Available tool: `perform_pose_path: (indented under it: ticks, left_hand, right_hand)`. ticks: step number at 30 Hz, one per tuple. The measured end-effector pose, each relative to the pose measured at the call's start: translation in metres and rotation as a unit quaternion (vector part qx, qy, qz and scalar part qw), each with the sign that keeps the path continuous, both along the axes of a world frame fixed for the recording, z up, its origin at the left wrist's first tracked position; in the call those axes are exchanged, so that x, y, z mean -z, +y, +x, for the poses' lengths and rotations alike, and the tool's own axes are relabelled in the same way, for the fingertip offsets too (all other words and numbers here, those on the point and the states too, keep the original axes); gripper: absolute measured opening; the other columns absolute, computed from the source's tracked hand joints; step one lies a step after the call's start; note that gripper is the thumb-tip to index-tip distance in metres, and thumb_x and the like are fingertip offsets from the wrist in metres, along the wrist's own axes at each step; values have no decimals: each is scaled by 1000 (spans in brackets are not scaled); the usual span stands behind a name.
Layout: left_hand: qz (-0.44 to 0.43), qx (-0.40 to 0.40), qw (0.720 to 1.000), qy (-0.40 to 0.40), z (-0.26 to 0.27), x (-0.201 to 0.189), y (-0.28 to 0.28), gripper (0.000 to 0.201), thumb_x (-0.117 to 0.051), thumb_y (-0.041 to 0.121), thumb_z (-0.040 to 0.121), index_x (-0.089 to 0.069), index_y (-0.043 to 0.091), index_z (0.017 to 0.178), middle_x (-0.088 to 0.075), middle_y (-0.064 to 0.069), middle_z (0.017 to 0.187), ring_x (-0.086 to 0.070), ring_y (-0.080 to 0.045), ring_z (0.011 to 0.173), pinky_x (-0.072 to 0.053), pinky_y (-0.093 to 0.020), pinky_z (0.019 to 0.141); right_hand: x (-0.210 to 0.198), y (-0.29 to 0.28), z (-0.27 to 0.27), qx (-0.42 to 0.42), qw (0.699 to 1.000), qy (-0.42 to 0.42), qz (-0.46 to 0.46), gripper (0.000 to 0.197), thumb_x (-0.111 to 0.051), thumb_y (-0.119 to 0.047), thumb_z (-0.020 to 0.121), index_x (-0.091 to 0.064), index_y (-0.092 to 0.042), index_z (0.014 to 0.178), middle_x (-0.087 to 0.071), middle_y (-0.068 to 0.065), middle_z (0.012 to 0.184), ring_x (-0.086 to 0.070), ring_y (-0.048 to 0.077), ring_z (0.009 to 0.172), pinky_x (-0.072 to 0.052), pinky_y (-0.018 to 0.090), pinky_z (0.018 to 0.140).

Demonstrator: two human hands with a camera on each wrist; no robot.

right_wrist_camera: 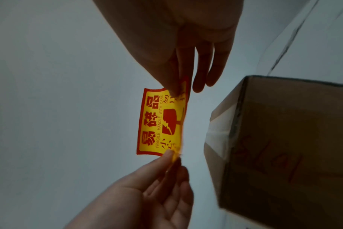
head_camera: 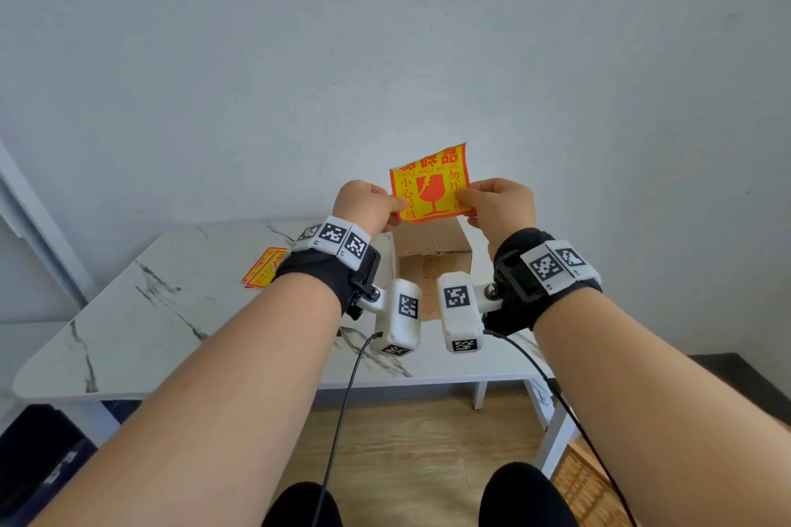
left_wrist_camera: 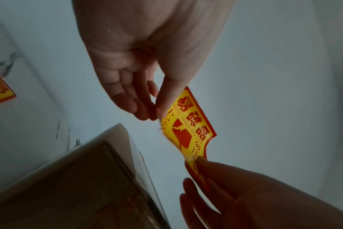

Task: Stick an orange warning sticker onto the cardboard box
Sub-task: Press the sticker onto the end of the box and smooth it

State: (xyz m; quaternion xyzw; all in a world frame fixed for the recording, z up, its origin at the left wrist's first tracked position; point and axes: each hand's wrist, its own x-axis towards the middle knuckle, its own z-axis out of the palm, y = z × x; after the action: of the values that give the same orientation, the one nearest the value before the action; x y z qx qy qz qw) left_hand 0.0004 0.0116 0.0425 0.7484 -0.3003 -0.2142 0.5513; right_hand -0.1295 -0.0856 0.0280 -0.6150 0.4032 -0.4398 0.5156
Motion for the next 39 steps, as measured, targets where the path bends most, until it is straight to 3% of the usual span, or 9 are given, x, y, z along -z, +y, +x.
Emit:
perform_pose_path:
  ticks: [2,5,8,11,16,23,28,33,39]
  left_hand:
    - [9,-1,1000,7,1,0,-3,14,-64,11,88,-51,9,83,-60,-7,67,-58,-13,55,-49,-20,52]
    - [33,2,999,-11,1,2,-9,27,-61,9,90,-46,11,68,-56,-6,62,-54,-13,52,-47,-16,43]
    - [63,-21,995,-80,5,8,-12,28,-68,15,84,-51,14,62,-64,-5,63,-63,-19,57,-60,-31,70]
    - [73,-14,994,-81,7,11,-11,25,-74,20,80,-54,14,67,-71,-9,76,-67,-19,61,-59,-35,75]
    - [88,-25,991,-101,6,12,-11,27,-76,28,77,-55,15,68,-72,-9,76,-69,-21,68,-60,-35,78]
    - [88,-38,987,-130,1,12,-11,31,-78,22,72,-53,17,55,-76,-14,79,-75,-29,80,-60,-40,81]
    - [84,-47,979,-181,-1,15,-14,32,-79,25,69,-47,24,62,-74,-10,91,-73,-27,85,-59,-40,82]
    - [96,-47,972,-209,2,18,-17,32,-78,25,70,-46,24,63,-74,-9,92,-71,-26,87,-58,-36,81]
    - [116,-42,950,-287,5,25,-20,27,-72,22,76,-60,12,98,-60,-2,92,-55,-20,84,-40,-27,68]
  right_hand:
    - [2,-2,2,14,999,33,-25,20,-69,-12,82,-61,-22,67,-68,1,73,-64,20,73,-58,40,80]
    - [4,-1,6,15,996,76,-46,22,-67,-13,80,-61,-26,64,-72,8,79,-63,23,69,-60,46,77]
    - [5,-1,8,7,993,110,-45,24,-65,-11,85,-59,-24,65,-69,10,81,-61,20,56,-63,42,67]
    - [6,-5,9,4,988,146,-42,24,-66,-13,87,-58,-23,67,-69,10,81,-61,19,49,-62,35,61]
    - [9,-7,14,10,974,215,-74,27,-67,-17,84,-54,-26,62,-74,11,90,-72,31,83,-60,44,80]
    - [13,-11,18,7,962,258,-90,21,-67,-10,80,-55,-23,68,-74,13,94,-72,30,89,-59,42,83]
    - [16,-14,19,4,960,260,-103,20,-66,-9,81,-62,-17,99,-72,11,100,-70,29,93,-58,42,84]
    - [18,-16,19,2,957,267,-118,25,-65,-8,81,-63,-15,106,-71,11,103,-69,29,93,-58,43,84]
    - [20,-19,19,7,947,288,-139,28,-63,-9,85,-62,-13,112,-68,10,110,-66,26,99,-54,33,79]
